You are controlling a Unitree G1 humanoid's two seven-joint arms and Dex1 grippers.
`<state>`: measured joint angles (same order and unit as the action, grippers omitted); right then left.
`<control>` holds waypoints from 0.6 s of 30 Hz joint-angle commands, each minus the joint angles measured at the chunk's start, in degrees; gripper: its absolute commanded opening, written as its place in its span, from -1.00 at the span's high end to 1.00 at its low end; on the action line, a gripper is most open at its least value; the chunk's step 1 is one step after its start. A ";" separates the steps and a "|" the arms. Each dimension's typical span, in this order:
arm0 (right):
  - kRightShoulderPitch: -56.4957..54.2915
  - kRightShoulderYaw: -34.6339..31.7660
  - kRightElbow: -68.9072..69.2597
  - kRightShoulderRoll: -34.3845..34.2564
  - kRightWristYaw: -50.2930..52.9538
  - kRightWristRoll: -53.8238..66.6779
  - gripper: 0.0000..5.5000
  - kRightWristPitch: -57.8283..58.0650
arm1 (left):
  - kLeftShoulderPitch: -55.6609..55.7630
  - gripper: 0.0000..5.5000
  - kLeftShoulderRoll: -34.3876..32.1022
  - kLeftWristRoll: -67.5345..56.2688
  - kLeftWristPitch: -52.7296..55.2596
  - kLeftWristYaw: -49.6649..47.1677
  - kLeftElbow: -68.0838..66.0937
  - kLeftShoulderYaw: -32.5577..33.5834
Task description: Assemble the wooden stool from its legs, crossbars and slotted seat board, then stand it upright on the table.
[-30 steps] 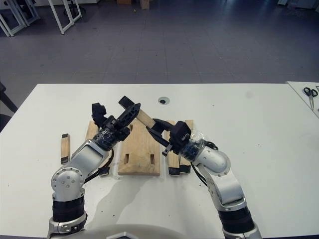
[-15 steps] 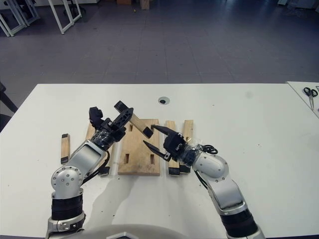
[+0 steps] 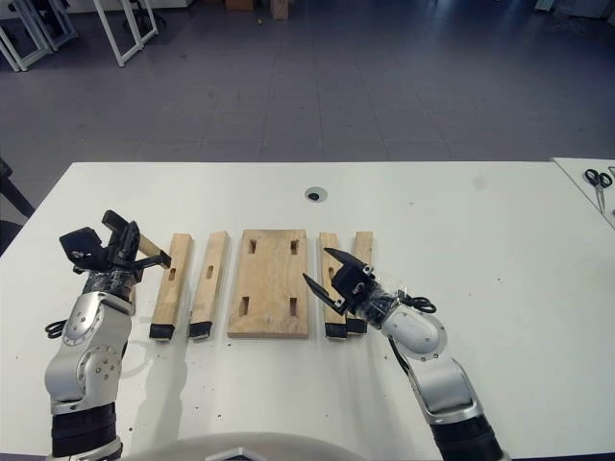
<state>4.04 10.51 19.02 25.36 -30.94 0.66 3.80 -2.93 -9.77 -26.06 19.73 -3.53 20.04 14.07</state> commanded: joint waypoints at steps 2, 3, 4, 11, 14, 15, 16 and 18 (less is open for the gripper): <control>-0.01 0.35 0.03 -0.01 0.01 -0.80 -0.13 -0.11 | -0.72 0.85 0.14 0.36 0.12 2.25 0.23 -0.01; -0.06 0.33 0.01 0.00 -0.04 -0.83 -0.13 -0.08 | -0.80 0.85 0.48 0.34 0.20 2.43 0.24 -0.21; -0.04 0.31 0.04 0.02 -0.09 -0.82 -0.13 -0.02 | -0.93 0.85 0.56 0.86 0.22 2.51 0.15 -0.51; -0.14 0.05 0.05 0.25 -0.43 -0.55 -0.13 0.19 | -2.26 0.85 1.39 3.15 -0.83 3.71 -2.17 -1.30; -0.49 0.11 -0.20 0.23 -0.55 -0.56 -0.13 0.19 | -2.47 0.85 2.75 3.01 -0.96 4.36 -3.57 -1.71; -0.54 0.12 -0.25 0.24 -0.59 -0.56 -0.13 0.18 | -2.50 0.85 3.02 3.15 -1.13 4.49 -3.84 -1.72; -0.54 0.09 -0.24 0.24 -0.62 -0.54 -0.13 0.20 | -2.45 0.85 3.11 3.47 -1.33 4.57 -4.19 -1.73; -0.52 -0.08 -0.25 0.34 -0.78 -0.39 -0.13 0.27 | -2.79 0.85 2.67 4.69 -1.72 4.61 -5.07 -1.81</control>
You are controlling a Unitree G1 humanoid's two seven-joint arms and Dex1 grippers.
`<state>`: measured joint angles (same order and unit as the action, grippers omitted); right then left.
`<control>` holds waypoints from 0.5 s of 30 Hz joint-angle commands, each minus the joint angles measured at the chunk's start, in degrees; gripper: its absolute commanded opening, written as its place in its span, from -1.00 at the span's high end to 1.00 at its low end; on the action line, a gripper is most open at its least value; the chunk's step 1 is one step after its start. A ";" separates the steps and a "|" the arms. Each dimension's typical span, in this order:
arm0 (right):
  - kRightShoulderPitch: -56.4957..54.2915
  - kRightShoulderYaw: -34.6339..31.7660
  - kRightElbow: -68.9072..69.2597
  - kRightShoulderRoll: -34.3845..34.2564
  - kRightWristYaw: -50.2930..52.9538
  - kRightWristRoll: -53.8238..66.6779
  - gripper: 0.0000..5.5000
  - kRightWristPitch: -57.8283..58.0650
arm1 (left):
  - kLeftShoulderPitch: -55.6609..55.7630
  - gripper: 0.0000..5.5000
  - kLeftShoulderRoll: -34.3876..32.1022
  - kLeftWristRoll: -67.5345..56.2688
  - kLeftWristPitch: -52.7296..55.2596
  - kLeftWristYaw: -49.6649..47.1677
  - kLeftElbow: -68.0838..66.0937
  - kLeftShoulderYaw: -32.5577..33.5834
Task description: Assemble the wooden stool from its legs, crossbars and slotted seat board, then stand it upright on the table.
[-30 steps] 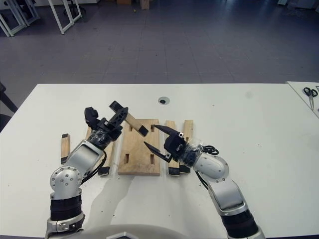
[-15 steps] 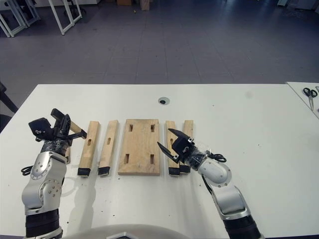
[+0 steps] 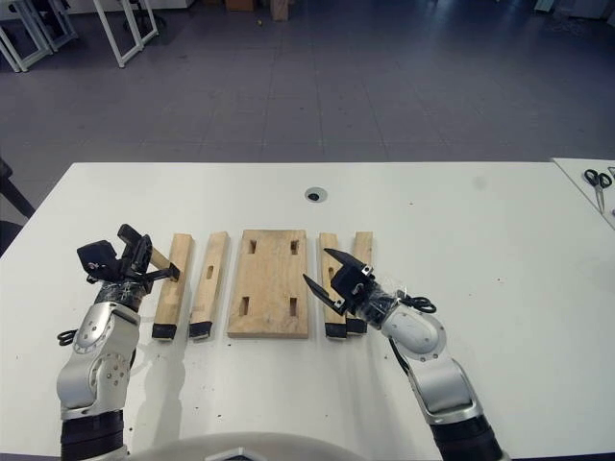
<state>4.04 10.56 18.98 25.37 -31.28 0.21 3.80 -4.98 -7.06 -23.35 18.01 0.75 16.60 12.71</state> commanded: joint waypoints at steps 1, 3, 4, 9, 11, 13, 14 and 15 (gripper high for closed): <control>-0.51 -0.23 -0.23 0.38 -0.50 0.12 -0.13 0.29 | -0.95 0.85 -0.26 2.40 -0.31 0.40 -2.08 -0.38; -0.55 -0.30 -0.20 0.36 -0.56 0.12 -0.13 0.33 | -1.18 0.85 -0.26 2.66 -0.73 0.16 -2.90 0.69; -0.49 -0.26 -0.09 0.32 -0.56 0.10 -0.13 0.35 | -1.08 0.85 -0.29 2.54 -0.83 0.15 -3.19 1.23; -0.38 -0.17 -0.14 0.34 -0.56 -0.14 -0.13 0.03 | -0.84 0.85 -2.24 4.38 -0.08 1.37 -5.09 0.60; -0.47 -0.20 -0.23 0.36 -0.54 -0.21 -0.13 -0.10 | -1.83 0.85 -3.88 7.79 0.92 2.17 -6.24 -2.63; -0.65 -0.13 -0.28 0.36 -0.59 -0.27 -0.13 -0.16 | -3.29 0.85 -4.80 11.59 0.31 2.31 -7.30 -5.42; -0.71 -0.10 -0.29 0.37 -0.61 -0.30 -0.13 -0.18 | -3.92 0.85 -4.75 12.79 -0.54 2.26 -7.76 -6.15; -0.77 -0.07 -0.34 0.37 -0.64 -0.32 -0.13 -0.22 | -4.51 0.85 -3.90 12.90 -1.58 1.97 -8.29 -5.93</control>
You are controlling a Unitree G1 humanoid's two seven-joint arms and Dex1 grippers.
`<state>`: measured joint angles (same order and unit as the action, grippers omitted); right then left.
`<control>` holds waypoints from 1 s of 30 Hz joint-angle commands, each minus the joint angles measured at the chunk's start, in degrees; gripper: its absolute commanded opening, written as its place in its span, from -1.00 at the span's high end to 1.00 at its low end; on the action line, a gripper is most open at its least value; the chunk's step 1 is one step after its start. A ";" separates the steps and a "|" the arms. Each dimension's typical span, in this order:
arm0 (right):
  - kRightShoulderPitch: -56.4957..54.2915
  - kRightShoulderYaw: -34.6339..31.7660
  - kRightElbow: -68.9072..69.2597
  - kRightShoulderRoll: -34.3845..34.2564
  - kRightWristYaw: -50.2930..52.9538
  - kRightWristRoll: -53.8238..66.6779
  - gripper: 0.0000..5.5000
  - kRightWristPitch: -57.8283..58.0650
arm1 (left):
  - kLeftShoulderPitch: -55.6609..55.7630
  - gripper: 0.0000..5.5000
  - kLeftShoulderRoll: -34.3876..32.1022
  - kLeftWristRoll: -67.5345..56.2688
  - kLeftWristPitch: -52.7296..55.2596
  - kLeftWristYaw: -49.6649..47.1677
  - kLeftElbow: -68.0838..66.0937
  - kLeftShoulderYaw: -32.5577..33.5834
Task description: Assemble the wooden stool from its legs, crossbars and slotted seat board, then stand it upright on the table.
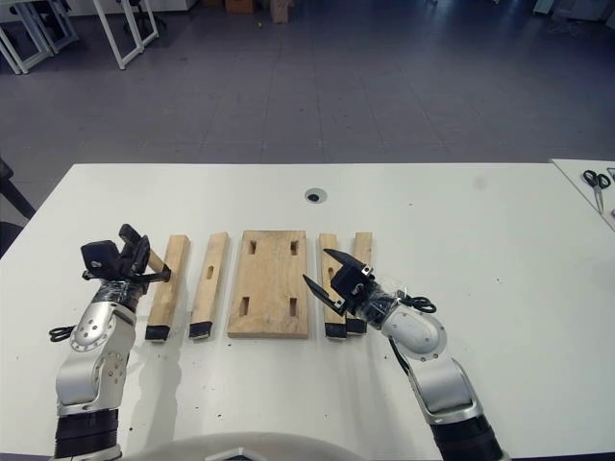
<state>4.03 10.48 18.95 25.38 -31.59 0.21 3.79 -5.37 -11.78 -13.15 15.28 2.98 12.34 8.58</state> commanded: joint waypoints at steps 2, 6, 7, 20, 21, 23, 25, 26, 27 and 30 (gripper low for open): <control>-0.80 0.06 -0.37 0.39 -0.35 -0.40 -0.13 -0.26 | -4.71 0.85 2.23 2.11 -1.29 -0.39 -5.28 -0.78; -0.84 0.12 -0.52 0.34 -0.27 -0.56 -0.13 -0.35 | -2.76 0.85 2.58 0.74 -2.36 -0.02 -5.21 1.27; -0.83 0.15 -0.59 0.30 -0.22 -0.62 -0.13 -0.39 | -1.79 0.85 2.74 0.05 -2.34 -0.17 -4.54 1.69; -0.46 0.84 -0.93 -0.52 0.80 -1.37 -0.13 -0.61 | 11.82 0.65 -2.38 -0.37 6.00 -2.69 13.38 5.72; -0.55 0.88 -1.05 -0.61 0.86 -1.45 -0.13 -0.64 | 14.53 0.65 -2.81 -1.30 7.21 -3.02 13.94 6.56; -0.70 0.90 -1.28 -0.77 1.10 -1.61 -0.13 -0.70 | 22.11 0.65 -3.44 -2.91 8.64 -3.00 10.78 7.54; -0.99 1.13 -1.54 -0.94 1.12 -1.73 -0.13 -0.80 | 27.01 0.65 -3.92 -3.04 7.81 -2.17 5.35 7.86; -1.17 1.26 -1.74 -0.96 1.02 -1.74 -0.13 -0.93 | 28.63 0.65 -4.01 -3.11 7.18 -1.57 2.48 8.01; -1.25 1.37 -1.98 -0.93 0.97 -1.77 -0.13 -1.14 | 29.70 0.65 -3.85 -3.54 7.17 -1.01 -0.16 8.14; -1.31 1.58 -2.28 -1.00 1.23 -1.92 -0.13 -1.45 | 27.19 0.65 -2.58 -3.91 10.52 -1.81 -6.33 8.28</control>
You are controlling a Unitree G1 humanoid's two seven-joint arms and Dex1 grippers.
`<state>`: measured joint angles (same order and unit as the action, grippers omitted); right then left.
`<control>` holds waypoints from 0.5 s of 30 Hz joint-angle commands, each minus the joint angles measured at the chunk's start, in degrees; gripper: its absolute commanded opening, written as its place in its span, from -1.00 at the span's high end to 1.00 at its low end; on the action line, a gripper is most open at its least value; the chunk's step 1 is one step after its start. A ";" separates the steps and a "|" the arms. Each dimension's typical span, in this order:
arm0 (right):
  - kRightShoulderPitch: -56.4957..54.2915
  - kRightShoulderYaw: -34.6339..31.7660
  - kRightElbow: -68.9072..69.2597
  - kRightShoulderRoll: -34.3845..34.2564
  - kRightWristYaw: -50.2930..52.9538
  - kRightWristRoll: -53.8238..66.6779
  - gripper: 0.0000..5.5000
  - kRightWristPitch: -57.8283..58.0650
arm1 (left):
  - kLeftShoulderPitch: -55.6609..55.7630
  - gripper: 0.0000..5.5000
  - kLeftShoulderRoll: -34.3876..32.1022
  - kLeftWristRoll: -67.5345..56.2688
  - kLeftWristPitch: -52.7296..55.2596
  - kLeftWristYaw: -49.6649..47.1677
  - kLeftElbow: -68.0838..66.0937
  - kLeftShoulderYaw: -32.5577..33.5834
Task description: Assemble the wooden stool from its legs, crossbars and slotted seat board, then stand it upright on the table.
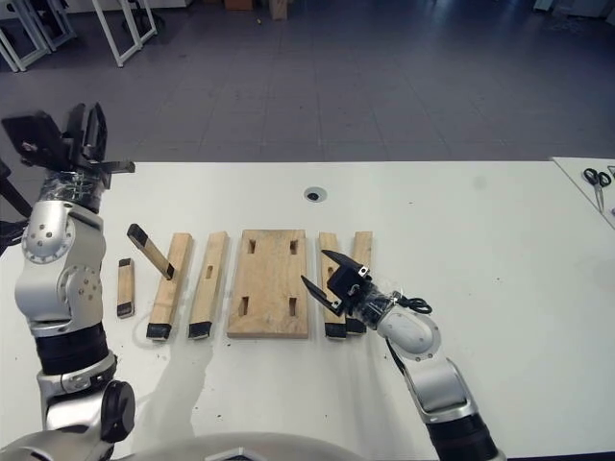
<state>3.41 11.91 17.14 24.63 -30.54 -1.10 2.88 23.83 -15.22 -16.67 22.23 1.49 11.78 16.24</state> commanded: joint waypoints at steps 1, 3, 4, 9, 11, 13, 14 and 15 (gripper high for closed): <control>-0.62 0.18 -0.46 -0.33 0.34 -0.67 -0.13 -0.54 | -3.88 0.65 1.51 -0.71 4.43 -0.20 -7.20 0.59; -0.47 0.25 -0.40 -0.60 0.71 -0.87 -0.13 -0.50 | -7.55 0.65 3.01 -1.28 5.20 2.08 -10.73 -1.17; -0.55 0.30 -0.48 -0.71 0.80 -0.96 -0.13 -0.53 | -8.46 0.65 3.57 -1.11 4.89 2.66 -12.27 -1.84; -0.59 0.15 -0.79 -0.95 0.89 -1.30 -0.13 -0.74 | -5.11 0.65 2.53 -1.04 2.82 3.02 -13.16 -0.82; -0.32 0.21 -0.62 -1.00 0.99 -1.41 -0.13 -0.74 | -3.98 0.65 2.26 -1.90 2.47 3.01 -11.07 0.10; -0.01 0.30 -0.44 -1.05 1.08 -1.49 -0.13 -0.68 | -3.92 0.65 2.71 -3.56 2.14 3.50 -8.83 1.12; 0.10 0.37 -0.38 -1.08 1.07 -1.51 -0.13 -0.67 | -4.25 0.65 2.65 -3.80 1.54 3.63 -7.94 1.33; 0.17 0.41 -0.30 -1.08 1.06 -1.50 -0.13 -0.63 | -4.69 0.65 2.60 -4.29 0.56 3.70 -6.30 1.89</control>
<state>3.41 12.09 16.46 23.50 -29.51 -2.12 2.66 19.91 -12.56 -20.01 23.74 4.76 2.96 17.08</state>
